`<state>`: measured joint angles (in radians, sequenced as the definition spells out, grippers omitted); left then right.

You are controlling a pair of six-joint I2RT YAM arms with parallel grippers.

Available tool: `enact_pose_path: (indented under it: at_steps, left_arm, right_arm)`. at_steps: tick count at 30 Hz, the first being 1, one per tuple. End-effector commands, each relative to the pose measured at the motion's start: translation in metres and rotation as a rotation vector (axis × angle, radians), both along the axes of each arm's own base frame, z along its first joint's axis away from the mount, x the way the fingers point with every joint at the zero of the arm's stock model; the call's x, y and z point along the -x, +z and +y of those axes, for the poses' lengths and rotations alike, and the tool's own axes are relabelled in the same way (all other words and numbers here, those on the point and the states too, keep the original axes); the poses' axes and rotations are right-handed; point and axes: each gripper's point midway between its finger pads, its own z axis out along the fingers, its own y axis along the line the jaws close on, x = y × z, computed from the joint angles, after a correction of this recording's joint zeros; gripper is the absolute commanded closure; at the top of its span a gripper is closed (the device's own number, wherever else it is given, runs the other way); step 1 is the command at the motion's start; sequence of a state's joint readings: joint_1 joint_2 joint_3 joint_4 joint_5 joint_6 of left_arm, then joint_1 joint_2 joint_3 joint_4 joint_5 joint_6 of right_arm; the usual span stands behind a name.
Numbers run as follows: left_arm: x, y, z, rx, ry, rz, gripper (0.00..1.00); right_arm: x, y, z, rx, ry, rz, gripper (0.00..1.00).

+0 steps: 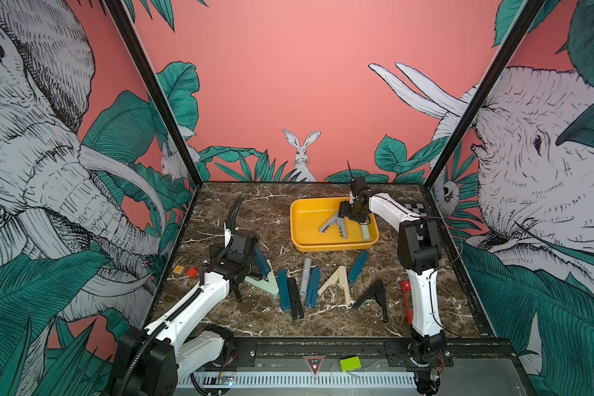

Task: Put the pruning pliers into the storage box
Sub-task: Place the pruning pliers in the storage box.

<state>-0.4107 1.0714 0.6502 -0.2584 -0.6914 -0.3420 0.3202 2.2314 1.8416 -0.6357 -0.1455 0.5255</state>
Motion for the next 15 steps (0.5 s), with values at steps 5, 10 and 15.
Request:
enact_pose_path:
  at_steps: [5, 10, 15]
  left_arm:
    - [-0.034, 0.040, -0.060, 0.067, -0.244, -0.088, 0.01]
    - [-0.044, 0.058, -0.107, 0.023, -0.367, -0.098, 0.01]
    - [-0.043, 0.068, -0.132, 0.027, -0.406, -0.134, 0.01]
  right_arm:
    - [0.016, 0.024, 0.005, -0.091, -0.022, -0.047, 0.17]
    - [0.026, 0.034, -0.001, -0.083, -0.020, -0.063, 0.15]
    - [0.040, 0.068, -0.016, -0.050, -0.043, -0.140, 0.14]
